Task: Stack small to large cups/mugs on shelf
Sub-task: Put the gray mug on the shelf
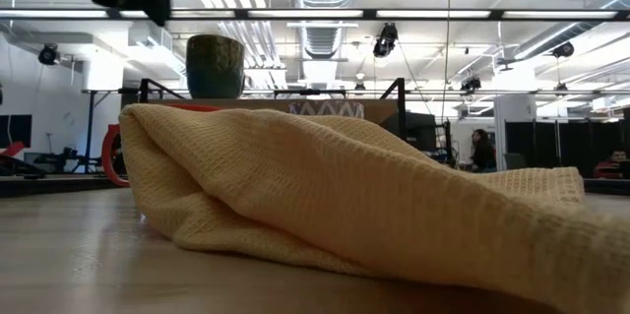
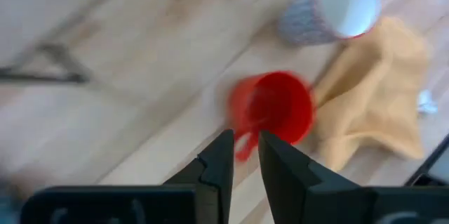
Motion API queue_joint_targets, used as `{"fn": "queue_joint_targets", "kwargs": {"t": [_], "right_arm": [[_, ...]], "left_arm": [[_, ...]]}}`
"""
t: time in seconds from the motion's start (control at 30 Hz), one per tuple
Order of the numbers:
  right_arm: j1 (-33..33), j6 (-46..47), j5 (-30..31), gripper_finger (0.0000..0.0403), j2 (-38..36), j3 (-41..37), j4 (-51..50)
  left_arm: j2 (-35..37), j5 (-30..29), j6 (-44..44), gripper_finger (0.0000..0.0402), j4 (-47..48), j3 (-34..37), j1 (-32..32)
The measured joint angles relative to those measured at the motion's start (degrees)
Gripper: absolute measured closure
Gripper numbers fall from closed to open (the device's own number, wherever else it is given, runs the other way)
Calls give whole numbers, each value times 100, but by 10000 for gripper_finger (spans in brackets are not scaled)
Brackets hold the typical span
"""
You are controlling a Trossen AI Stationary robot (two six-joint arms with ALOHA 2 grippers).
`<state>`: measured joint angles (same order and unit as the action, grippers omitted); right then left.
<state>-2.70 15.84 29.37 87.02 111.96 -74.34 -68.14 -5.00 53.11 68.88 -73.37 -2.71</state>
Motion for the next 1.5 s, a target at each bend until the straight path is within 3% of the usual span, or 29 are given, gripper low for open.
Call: {"fn": "queue_joint_targets", "kwargs": {"t": [0.13,0.63,0.97,1.3,1.5], "right_arm": [[0,1,78,209,0,0,8],[0,2,72,209,0,0,-38],[0,3,70,209,-2,0,-38],[-2,22,67,209,-4,0,-43],[-2,42,67,209,-4,0,-43]], "left_arm": [[-237,-70,350,341,-858,540,-232],[-1269,-146,657,261,-1151,785,-742],[-1622,-183,613,259,-1290,806,-763],[-1310,-437,435,259,-2245,466,-604],[-1893,156,-25,259,-2227,-30,-24]]}}
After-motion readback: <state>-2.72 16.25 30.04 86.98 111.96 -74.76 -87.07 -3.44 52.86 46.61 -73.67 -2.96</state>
